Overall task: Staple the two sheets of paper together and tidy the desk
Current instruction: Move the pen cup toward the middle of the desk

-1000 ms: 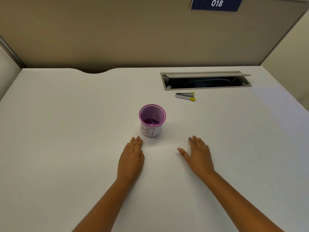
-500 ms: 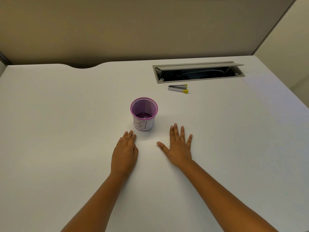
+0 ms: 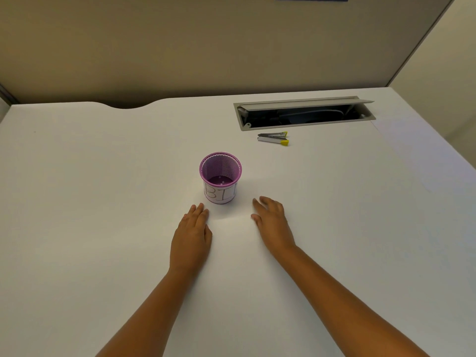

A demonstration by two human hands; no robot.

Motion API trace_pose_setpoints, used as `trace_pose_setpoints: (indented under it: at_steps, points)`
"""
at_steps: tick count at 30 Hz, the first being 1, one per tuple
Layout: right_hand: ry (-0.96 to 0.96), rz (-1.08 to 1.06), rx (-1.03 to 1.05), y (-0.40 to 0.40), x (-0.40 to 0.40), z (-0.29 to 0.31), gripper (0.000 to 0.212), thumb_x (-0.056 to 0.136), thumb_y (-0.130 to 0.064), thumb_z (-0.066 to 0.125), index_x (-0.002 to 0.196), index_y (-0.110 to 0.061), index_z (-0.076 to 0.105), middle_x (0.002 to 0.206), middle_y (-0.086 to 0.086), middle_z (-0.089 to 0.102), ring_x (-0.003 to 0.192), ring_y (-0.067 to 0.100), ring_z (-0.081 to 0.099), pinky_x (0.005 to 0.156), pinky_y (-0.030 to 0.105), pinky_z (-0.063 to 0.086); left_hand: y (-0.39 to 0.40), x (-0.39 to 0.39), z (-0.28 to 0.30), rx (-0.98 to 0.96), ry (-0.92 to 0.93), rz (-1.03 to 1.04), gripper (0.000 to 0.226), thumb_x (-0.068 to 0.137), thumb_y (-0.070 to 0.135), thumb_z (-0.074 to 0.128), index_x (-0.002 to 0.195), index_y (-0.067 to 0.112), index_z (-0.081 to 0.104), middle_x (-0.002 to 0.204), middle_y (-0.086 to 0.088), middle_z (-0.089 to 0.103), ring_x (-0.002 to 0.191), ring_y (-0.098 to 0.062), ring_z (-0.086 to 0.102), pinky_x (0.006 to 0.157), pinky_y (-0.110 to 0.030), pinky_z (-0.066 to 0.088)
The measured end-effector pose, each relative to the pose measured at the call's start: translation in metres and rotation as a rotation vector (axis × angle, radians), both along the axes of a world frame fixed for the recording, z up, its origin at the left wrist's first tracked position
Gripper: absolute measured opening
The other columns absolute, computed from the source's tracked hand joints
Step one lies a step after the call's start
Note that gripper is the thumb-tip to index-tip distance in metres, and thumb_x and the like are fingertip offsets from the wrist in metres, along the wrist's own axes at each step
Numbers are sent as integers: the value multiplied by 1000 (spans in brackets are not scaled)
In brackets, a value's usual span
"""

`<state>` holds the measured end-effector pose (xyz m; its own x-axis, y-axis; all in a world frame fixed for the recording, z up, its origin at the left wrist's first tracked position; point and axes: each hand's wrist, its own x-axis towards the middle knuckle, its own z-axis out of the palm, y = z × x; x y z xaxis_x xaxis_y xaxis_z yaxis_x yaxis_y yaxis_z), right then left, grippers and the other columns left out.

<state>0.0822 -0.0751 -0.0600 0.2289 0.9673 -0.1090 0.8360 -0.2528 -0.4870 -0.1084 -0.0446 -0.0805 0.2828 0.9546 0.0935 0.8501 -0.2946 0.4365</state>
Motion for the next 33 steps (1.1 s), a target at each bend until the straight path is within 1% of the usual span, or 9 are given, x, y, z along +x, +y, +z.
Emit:
trace_pose_setpoints:
  at_steps: [3, 7, 14, 20, 22, 25, 29, 31, 33]
  points:
    - [43, -1, 23, 4, -3, 6, 38, 94, -7, 38, 130, -14, 47, 136, 11, 40, 123, 27, 37, 97, 36, 35, 0, 0, -1, 15, 0, 2, 44, 84, 15, 37, 124, 6, 53, 136, -11, 50, 130, -26, 43, 107, -34, 25]
    - [33, -56, 16, 6, -1, 7, 21, 94, -17, 41, 104, -5, 54, 109, 11, 54, 97, 28, 53, 76, 30, 38, 0, 0, -1, 23, 7, 6, 43, 83, 13, 39, 122, 5, 55, 134, -12, 53, 127, -27, 46, 106, -35, 28]
    - [-66, 42, 31, 12, 11, 3, 27, 87, -3, 49, 108, -9, 64, 112, 7, 62, 104, 22, 56, 85, 25, 43, 0, 1, -2, 12, 8, 11, 44, 84, 15, 37, 124, 6, 54, 136, -11, 51, 129, -27, 43, 107, -33, 24]
    - [19, -7, 31, 19, 17, 7, 17, 88, -7, 50, 98, -10, 63, 98, 7, 65, 88, 21, 59, 77, 27, 46, 0, 0, -1, 2, 2, 6, 46, 85, 16, 36, 126, 7, 52, 138, -10, 49, 131, -26, 41, 108, -32, 23]
    - [165, -107, 57, 18, 20, 8, 9, 86, -9, 55, 93, -10, 60, 87, 3, 64, 76, 16, 58, 72, 25, 47, 0, 0, -1, 0, 3, 3, 46, 85, 16, 36, 127, 7, 52, 138, -10, 49, 131, -26, 41, 108, -32, 23]
    - [487, -318, 69, 18, 27, 10, 11, 81, -11, 63, 87, -15, 55, 79, -2, 62, 68, 8, 57, 61, 11, 45, 0, 0, -2, 4, 2, 1, 45, 84, 15, 37, 126, 6, 52, 137, -11, 50, 130, -27, 42, 108, -34, 23]
    - [878, -551, 8, 22, 36, 16, 22, 79, -10, 68, 95, -14, 53, 86, 8, 65, 71, 17, 61, 69, 24, 51, 0, 0, -1, 0, 3, 0, 45, 84, 15, 37, 126, 6, 52, 137, -11, 49, 131, -27, 41, 108, -33, 20]
    - [1234, -647, 35, 27, 37, 27, 27, 81, -2, 65, 102, -8, 50, 83, 9, 62, 70, 15, 60, 63, 19, 56, 0, 0, -1, -1, -5, 2, 45, 84, 14, 37, 125, 5, 53, 136, -12, 50, 130, -27, 42, 107, -33, 21]
    - [1466, -659, 101, 37, 36, 43, 22, 82, 4, 61, 95, -8, 48, 85, 10, 60, 75, 14, 60, 60, 17, 57, 0, 0, -1, 9, -5, 0, 44, 83, 13, 39, 123, 4, 54, 134, -13, 52, 128, -29, 44, 107, -35, 23]
